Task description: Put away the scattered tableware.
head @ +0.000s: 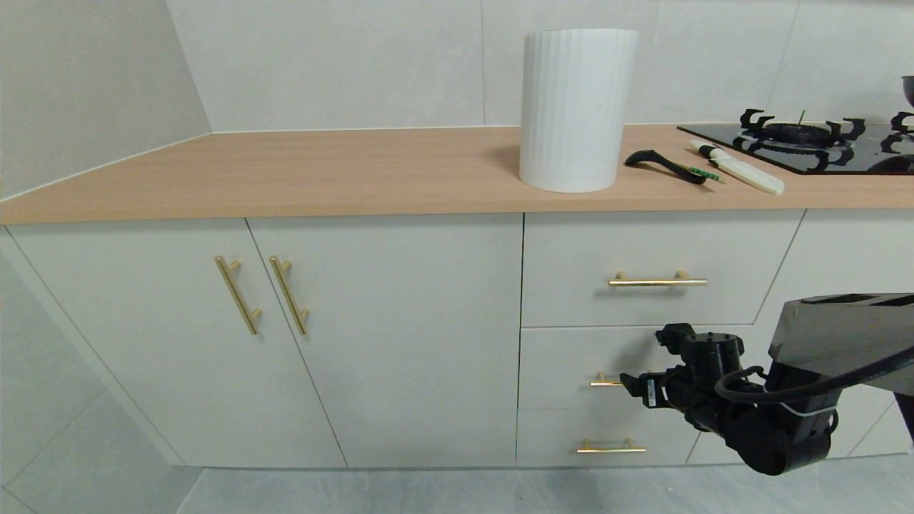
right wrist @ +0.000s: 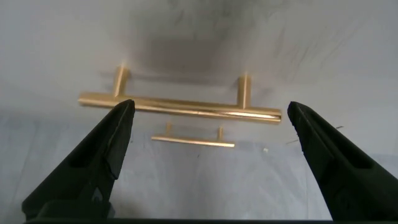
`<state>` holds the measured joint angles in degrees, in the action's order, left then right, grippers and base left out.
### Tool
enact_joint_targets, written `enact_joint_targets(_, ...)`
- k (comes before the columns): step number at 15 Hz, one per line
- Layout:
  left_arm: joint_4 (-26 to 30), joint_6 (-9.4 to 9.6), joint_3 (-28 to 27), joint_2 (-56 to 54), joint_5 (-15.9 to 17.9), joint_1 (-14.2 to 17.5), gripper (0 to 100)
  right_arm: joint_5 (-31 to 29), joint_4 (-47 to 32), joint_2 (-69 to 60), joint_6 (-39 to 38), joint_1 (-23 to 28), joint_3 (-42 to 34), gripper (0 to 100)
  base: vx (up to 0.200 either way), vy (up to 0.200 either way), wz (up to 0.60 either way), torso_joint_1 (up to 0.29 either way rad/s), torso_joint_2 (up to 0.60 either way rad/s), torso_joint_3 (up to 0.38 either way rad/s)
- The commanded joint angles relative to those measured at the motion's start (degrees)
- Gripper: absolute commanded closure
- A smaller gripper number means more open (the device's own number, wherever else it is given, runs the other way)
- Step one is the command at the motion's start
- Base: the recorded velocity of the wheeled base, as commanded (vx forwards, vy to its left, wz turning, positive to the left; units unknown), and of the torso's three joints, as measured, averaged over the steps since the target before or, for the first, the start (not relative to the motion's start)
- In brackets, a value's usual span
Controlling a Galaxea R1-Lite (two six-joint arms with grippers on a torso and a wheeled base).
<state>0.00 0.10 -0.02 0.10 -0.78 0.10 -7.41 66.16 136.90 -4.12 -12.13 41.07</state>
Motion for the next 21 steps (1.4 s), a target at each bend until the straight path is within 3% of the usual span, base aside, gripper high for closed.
enact_joint_targets(1, 0.0, -0.01, 0.02, -0.01, -0.01, 0.08, 0, -1.03, 1.69, 2.49, -0.01, 0.0, 1.12, 0, 0.0, 0.0, 0.0, 0.0, 0.0, 0.0)
enact_joint_targets(21, 0.0, -0.01, 0.02, -0.01, -0.01, -0.01, 0, -1.38, 3.19, 7.06, 0.34, 0.0, 1.38, 0, 0.0, 0.0, 0.0, 0.0, 0.0, 0.0)
